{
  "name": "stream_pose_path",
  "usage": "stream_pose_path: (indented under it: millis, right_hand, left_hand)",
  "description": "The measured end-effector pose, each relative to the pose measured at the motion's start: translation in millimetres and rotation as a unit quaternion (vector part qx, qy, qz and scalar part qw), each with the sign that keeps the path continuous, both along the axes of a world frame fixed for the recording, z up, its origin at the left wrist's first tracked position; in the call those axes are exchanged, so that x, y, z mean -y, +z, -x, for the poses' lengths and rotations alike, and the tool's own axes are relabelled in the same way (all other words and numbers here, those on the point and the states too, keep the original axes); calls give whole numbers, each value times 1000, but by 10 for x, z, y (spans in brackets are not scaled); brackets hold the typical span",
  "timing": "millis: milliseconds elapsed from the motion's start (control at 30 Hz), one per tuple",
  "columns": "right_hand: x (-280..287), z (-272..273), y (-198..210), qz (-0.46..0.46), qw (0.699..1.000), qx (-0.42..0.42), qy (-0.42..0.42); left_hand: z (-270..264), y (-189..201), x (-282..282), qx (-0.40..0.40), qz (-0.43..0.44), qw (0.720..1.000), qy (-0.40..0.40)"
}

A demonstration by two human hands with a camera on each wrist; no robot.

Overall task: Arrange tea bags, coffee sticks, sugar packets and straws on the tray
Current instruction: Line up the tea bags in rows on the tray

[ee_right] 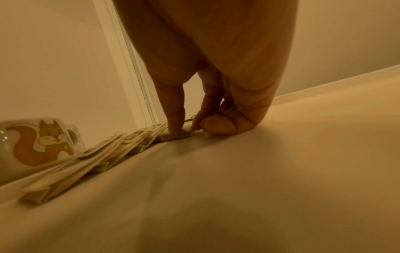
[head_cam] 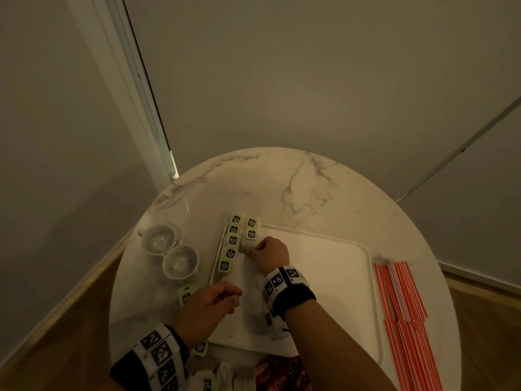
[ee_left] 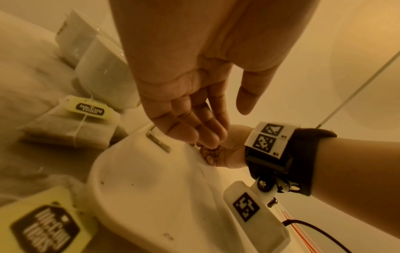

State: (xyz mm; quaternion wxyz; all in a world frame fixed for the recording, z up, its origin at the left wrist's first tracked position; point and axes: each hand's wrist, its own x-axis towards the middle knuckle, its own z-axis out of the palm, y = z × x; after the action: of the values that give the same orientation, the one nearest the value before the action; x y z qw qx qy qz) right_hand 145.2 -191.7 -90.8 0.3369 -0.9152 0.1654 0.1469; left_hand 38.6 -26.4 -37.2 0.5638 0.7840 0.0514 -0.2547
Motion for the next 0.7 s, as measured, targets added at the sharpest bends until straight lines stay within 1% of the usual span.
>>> stream_pose_path:
  millis: [267,500,600,700]
  right_hand:
    - [-16,-1,41,9,1000,-8,9]
    - [-10,23,78,-10,1000,-2,-1]
    - [11,82,94,-37,999,4,-10]
    - [41,235,148,-67,997,27,-4]
  left_hand:
    - [10,-18,-17,-1,-8,1000,-5]
    - [-13,59,-112,5,-13,1000,-16]
    - [-49,114,-275,30,-57,998,-18]
    - [-61,157,-544,82,-173,980,-54]
